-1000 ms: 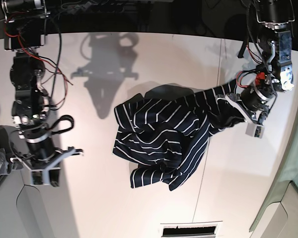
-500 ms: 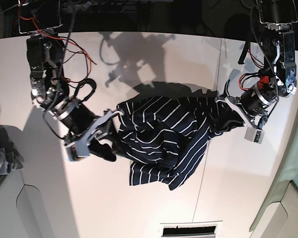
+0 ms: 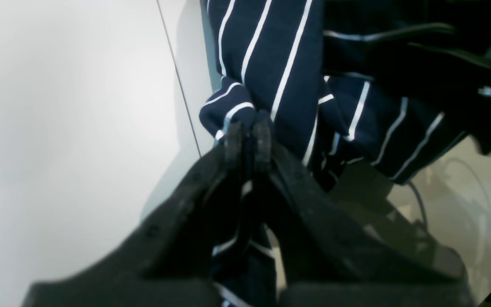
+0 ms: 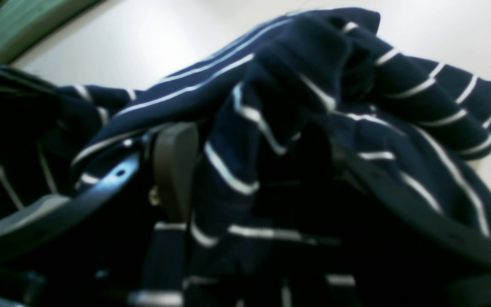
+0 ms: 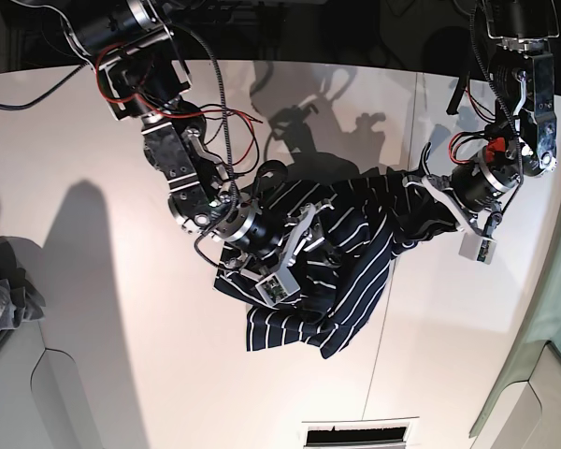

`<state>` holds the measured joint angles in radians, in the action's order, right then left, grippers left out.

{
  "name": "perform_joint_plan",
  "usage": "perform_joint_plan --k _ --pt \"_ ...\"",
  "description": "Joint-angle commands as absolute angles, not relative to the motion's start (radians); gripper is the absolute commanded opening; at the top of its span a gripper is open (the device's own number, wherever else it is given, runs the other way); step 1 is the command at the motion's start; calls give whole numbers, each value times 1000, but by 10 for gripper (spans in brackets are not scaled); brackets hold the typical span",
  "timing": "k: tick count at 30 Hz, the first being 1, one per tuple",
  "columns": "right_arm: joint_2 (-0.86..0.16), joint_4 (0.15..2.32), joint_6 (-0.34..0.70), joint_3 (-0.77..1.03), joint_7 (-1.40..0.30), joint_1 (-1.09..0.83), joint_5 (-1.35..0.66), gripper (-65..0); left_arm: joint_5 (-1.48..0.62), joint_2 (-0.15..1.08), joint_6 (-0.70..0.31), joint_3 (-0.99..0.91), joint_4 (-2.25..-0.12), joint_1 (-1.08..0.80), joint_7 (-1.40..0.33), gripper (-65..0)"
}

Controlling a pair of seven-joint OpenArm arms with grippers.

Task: Layout the t-shirt on the table in an organized manner, then fold the t-shirt properly
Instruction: 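Lift the shirt and pull the grippers apart to stretch it out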

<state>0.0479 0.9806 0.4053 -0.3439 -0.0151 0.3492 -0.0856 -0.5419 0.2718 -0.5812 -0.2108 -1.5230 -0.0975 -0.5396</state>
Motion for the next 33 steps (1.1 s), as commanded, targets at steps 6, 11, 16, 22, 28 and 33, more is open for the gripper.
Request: perform_joint_plan --k 6,11,16,22,28,33 --pt "73 950 397 -345 105 374 -5 -650 -562 282 -592 -215 -1541 -87 -521 -650" --pt "57 974 396 -330 137 373 85 -650 -558 283 -583 -218 -1541 -86 -521 -650" --pt "10 1137 406 -242 126 364 98 -650 -571 300 -558 -270 -1544 -74 -521 -650" --pt "-119 1425 503 -73 24 323 -13 -650 -727 409 -574 -437 -1587 -33 -586 -650" --pt "-248 1574 505 84 -99 220 -233 -650 -954 498 -689 -489 -1669 -33 -754 -650" --pt "-266 1566 505 169 -262 93 -361 -480 -959 476 -698 -476 -1681 -116 -761 -650"
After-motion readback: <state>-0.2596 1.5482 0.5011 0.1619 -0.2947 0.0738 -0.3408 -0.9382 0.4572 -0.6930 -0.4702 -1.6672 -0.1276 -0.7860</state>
